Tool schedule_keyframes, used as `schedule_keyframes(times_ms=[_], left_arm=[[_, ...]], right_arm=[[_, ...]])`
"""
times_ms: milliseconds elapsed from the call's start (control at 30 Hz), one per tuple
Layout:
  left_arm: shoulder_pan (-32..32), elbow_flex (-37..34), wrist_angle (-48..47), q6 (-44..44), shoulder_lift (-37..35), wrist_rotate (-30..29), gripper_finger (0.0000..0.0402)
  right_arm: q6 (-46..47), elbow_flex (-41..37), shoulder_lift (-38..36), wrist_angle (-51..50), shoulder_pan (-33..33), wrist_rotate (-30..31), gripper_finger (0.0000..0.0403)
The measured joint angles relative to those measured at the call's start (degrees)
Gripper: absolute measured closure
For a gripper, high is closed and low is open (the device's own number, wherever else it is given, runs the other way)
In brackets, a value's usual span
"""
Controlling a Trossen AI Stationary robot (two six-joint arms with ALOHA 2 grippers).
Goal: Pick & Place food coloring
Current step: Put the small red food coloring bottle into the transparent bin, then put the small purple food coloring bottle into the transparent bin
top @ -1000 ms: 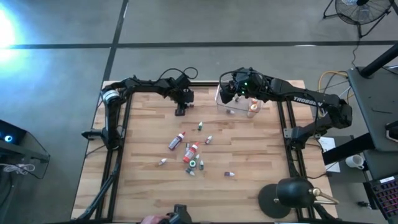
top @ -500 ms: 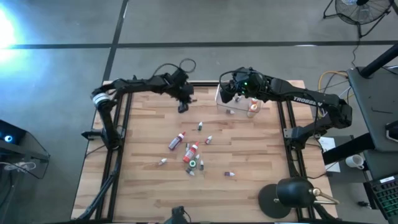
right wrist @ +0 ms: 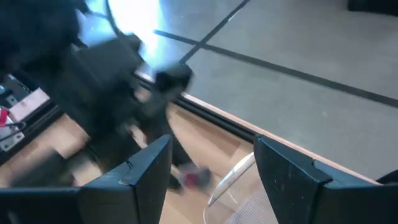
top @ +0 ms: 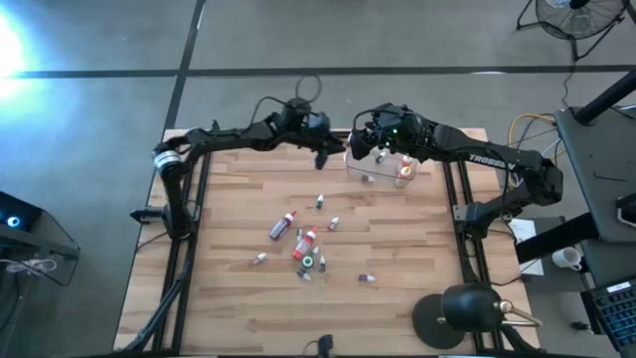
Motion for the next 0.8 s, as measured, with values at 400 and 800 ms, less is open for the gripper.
schedule_keyframes(times_ms=[400, 800], left_arm=[[-0.4, 19.7, -29.5, 1.7, 10.2, -10.0, 0.0257], [-0.8, 3.5, -36.9, 11.9, -6.9, -7.0, 0.0250]], right_arm=[[0.6, 0.0, -2.2, -1.2, 0.4, -0.4, 0.0184], [-5.3, -0.2, 0.6, -17.4, 2.1, -15.4, 0.0184]])
